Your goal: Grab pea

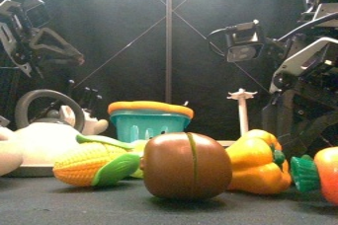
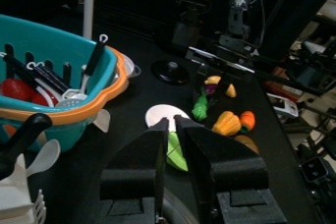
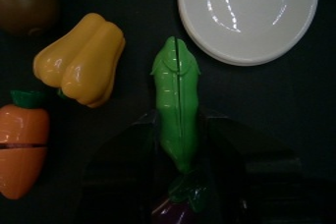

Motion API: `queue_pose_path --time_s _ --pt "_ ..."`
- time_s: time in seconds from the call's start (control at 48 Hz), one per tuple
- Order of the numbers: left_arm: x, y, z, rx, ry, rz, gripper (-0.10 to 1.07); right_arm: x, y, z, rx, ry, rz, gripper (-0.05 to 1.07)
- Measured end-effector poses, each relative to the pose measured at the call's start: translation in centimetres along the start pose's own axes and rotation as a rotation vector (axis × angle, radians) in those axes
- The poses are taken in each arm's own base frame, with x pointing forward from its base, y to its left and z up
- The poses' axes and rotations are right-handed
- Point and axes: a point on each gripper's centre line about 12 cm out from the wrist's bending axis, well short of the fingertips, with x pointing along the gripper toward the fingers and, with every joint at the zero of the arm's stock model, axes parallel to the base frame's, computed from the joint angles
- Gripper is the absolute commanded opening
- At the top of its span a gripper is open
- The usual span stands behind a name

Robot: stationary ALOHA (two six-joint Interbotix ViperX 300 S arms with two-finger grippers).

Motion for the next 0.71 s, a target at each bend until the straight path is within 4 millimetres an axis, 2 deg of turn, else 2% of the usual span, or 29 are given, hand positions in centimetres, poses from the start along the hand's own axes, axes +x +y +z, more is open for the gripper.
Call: queue_pose_path --time_s 0.167,0.375,0.521,0.625,0.708 --pt "0.0 0.0 -0.1 0.0 0.001 0.0 0.59 -0.3 -0.2 0.2 0.001 0.003 -0.03 0.6" --pt "0.0 0.0 -0.1 0.0 0.001 0.0 0.59 -2.1 -0.6 1.1 0.006 -0.033 -0.054 0.6" --pt "0.0 0.0 -0.1 0.0 0.003 0.001 0.59 -2.2 -0.7 1.2 0.008 -0.036 -0.054 0.61" --pt "0.0 0.0 -0.1 -0.001 0.003 0.001 0.59 -2.1 -0.8 1.2 0.013 -0.033 -0.057 0.65" --pt "0.0 0.0 -0.1 0.0 0.001 0.0 0.59 -2.1 -0.7 1.4 0.015 -0.039 -0.052 0.74"
